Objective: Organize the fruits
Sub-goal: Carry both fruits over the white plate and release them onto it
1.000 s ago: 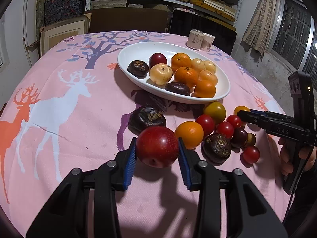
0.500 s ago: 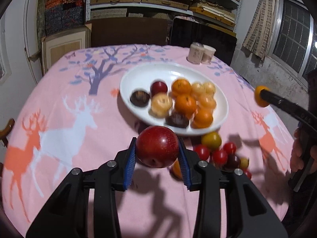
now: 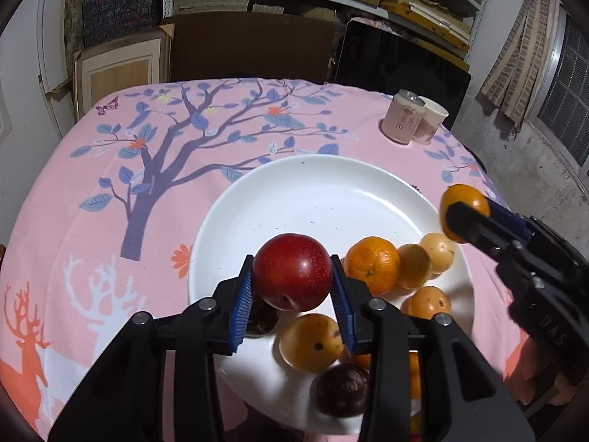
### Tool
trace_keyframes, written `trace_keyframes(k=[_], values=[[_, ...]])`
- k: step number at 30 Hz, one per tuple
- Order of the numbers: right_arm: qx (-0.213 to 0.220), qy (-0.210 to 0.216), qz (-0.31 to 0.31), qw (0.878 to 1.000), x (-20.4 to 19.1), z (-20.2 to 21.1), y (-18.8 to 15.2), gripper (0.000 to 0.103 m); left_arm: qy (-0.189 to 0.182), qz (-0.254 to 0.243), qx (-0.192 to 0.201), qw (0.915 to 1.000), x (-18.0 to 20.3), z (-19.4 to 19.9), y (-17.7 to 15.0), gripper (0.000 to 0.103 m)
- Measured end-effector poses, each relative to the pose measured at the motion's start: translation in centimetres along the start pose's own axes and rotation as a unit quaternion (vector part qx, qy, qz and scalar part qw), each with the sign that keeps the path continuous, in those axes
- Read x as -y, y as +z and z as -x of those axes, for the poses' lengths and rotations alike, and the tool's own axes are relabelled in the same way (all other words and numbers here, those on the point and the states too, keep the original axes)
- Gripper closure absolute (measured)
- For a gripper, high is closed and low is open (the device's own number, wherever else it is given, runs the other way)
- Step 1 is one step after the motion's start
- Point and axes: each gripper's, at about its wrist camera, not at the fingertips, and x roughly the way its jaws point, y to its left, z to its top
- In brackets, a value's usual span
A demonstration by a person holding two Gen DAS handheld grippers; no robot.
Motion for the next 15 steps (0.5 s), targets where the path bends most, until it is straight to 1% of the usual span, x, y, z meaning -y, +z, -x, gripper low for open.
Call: trace_keyframes(k=[3,4,5,6,7,9,11,13,15], values=[[-0.005,-0.007,0.016,1.000,-0.1,-1.3,-0.1,0.066,-0.001,-0.003,0.002,1.0000,0.1,-0.5,0.2,0.064],[-0.004,-0.011,0.021,1.000,-0.3,-1.4,-0.2,0.065,-0.002,-0.003,0.006,1.0000,0.1,-0.4,0.3,0.058],[-0.003,-0.010,0.023,1.000,-0.3,-1.3,-0.2,0.065,-0.004,0.000,0.014,0.9999,0.0,0.0,0.4,0.050],[0.001,-0.008,0.024,1.000,-0.3,-1.1,-0.1,0.063,-0.003,0.003,0.022,0.9998,-0.1,0.4,0.5,0.046],[0.006,-0.005,0.023,1.000,-0.3,-0.7,-0.1,0.059,-0.002,0.005,0.031,0.9995,-0.3,0.9,0.6,0.040],[0.014,0.005,0.014,1.000,0.0,0.4,-0.1,0.053,-0.006,0.007,0.043,0.9990,-0.4,2.0,0.6,0.038],[0.019,0.012,0.008,1.000,0.2,1.8,-0.1,0.052,-0.012,0.010,0.047,0.9988,-0.5,3.1,0.2,0.038],[0.021,0.018,0.003,1.000,0.4,3.5,-0.7,0.052,-0.016,0.006,0.049,0.9987,-0.5,4.6,-0.8,0.038],[0.024,0.028,-0.010,0.999,0.8,5.4,-1.5,0.051,-0.011,-0.008,0.045,0.9989,-0.3,6.0,-2.4,0.038]])
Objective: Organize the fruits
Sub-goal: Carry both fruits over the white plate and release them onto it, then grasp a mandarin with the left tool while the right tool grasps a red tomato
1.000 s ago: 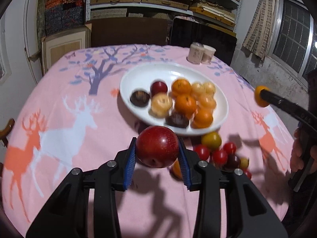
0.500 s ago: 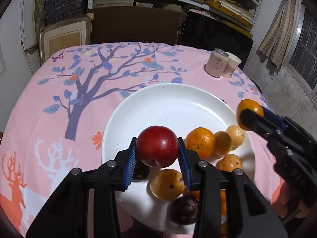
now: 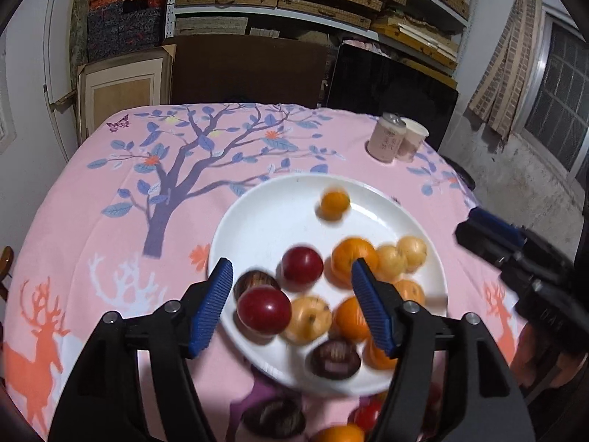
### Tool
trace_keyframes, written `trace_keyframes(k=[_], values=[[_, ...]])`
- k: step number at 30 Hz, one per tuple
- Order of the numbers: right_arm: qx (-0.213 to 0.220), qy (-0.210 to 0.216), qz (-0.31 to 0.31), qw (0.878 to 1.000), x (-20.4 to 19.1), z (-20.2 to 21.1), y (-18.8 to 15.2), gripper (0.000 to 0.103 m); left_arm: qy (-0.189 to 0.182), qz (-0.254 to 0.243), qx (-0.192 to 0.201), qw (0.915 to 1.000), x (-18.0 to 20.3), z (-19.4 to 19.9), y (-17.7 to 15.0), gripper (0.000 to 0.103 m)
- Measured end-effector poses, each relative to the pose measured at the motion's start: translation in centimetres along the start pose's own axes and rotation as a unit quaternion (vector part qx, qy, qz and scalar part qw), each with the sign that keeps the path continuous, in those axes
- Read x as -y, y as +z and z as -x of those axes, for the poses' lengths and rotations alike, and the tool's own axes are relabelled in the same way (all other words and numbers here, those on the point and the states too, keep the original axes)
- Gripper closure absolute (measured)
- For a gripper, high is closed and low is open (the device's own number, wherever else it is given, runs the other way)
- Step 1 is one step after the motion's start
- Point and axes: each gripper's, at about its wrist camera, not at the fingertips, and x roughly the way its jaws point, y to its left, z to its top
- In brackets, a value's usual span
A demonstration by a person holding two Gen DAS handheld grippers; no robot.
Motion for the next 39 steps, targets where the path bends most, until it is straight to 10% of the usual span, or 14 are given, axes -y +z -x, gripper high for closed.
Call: trace_keyframes(k=[13,19,39], values=[[-0.065,0.035,-0.043,0.996,-0.4,7.1,-10.7,0.041,0.040,-0.157,-0.066,0.9846,4.6,3.3,-13.9,0.031],[-0.064,0.040,-0.044,0.996,-0.9,8.1,-12.0,0.041,0.050,-0.132,-0.082,0.9866,4.4,1.1,-13.7,0.062],[-0.123,0.059,0.034,0.990,-4.3,9.0,-15.6,0.041,0.017,-0.108,-0.043,0.9930,4.3,1.1,-12.4,0.067]])
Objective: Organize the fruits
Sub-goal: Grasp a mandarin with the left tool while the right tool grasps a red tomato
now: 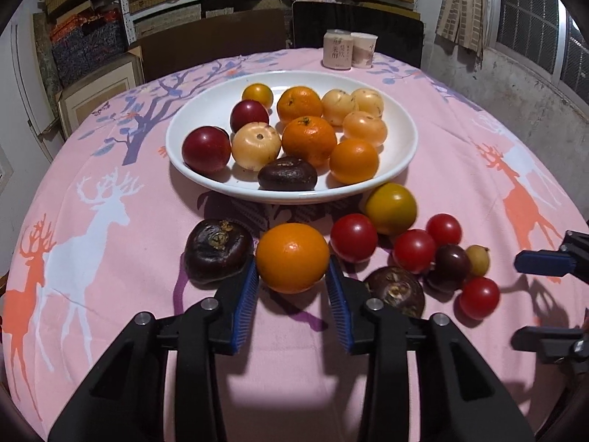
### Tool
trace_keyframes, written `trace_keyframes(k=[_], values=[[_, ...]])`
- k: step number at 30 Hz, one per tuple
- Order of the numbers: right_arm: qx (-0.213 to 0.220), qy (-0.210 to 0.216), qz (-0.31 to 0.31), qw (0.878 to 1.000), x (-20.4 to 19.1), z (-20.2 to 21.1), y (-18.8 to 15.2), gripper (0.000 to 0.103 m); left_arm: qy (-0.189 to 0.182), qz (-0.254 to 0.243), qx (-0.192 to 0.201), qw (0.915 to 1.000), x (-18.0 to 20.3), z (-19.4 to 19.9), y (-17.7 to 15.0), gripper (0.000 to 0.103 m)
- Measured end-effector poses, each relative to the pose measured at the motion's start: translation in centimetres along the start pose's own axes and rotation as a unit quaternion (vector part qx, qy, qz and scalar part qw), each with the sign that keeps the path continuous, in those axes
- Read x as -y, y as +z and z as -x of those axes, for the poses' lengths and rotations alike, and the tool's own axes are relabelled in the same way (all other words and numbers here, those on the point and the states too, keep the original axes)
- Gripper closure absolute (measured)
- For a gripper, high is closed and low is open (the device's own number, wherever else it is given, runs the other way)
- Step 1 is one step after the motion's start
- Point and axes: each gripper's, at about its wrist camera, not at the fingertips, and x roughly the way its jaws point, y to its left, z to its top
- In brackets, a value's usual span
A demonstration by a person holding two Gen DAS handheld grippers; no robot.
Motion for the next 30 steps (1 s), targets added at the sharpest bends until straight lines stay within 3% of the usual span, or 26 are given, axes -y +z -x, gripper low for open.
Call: trace_keyframes(k=[8,11,12,16,22,30], values=[[-0.035,-0.023,0.007,0.999,-1.4,-2.5,0.3,0.049,-0.028,0.036,0.007,0.9989,-1.3,2.5,-1.6,0.066],[-0.042,-0.030,-0.015,0.999,-1.0,-3.5,0.4,0.064,-0.027,0.039,0.002,0.9989,-1.4,2.4,-2.2,0.066],[-0.042,-0.031,-0.023,0.998,-0.7,-3.6,0.4,0.074,-0.028,0.041,0.000,0.9988,-1.4,2.4,-2.3,0.066],[-0.035,-0.020,-0.043,0.998,0.1,-3.0,0.2,0.074,-0.030,0.045,0.005,0.9985,-1.6,2.7,-2.3,0.066],[0.023,-0.010,-0.054,0.998,0.9,-0.4,0.9,0.074,-0.039,0.049,0.018,0.9979,-1.7,3.9,-2.2,0.066],[0.123,-0.063,-0.054,0.989,3.2,3.4,6.1,0.074,-0.034,0.048,0.043,0.9974,-2.4,5.5,2.0,0.066]])
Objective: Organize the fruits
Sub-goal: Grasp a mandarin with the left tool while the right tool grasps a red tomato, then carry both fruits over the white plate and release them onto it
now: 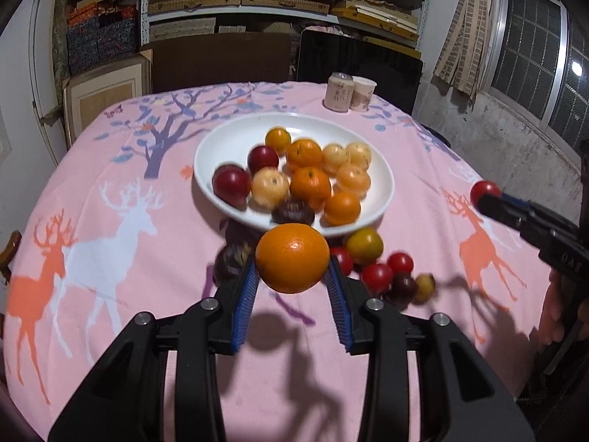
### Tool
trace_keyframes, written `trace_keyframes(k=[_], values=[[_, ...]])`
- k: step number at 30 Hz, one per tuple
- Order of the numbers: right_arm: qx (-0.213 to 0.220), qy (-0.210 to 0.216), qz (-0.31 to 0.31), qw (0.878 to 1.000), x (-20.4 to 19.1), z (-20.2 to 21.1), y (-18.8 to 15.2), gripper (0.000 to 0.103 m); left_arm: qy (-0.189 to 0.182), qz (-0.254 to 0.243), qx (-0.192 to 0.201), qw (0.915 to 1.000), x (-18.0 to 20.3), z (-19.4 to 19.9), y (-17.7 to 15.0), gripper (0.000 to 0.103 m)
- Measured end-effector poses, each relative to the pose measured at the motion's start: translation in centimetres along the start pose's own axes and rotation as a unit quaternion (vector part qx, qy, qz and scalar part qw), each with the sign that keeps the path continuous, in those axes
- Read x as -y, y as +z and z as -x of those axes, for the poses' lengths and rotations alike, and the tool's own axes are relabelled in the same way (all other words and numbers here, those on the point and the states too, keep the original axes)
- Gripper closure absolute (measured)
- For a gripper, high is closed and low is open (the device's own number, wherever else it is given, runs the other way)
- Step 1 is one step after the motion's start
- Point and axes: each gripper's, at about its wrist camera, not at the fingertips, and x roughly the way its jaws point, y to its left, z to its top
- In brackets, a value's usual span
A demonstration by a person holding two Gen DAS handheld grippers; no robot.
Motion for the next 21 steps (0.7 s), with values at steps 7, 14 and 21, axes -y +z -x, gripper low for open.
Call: trace_keyframes(k=[7,14,21], values=[[0.016,-0.002,-0.009,1.000,0.2,-2.6,6.2,0.074,0.021,0.015,0.001,0.9997,-1.0,-2.7,6.5,0.066],[0.001,-0.017,0.006,1.000,0.2,-8.7,8.8,0.074,0.031,0.028,-0.019,0.9989,-1.7,-6.9,9.1,0.066],[-0.028,-0.023,0.020,0.999,0.0,-13.5,9.6,0.074,0.036,0.025,-0.035,0.9984,-2.1,-10.0,9.8,0.066]])
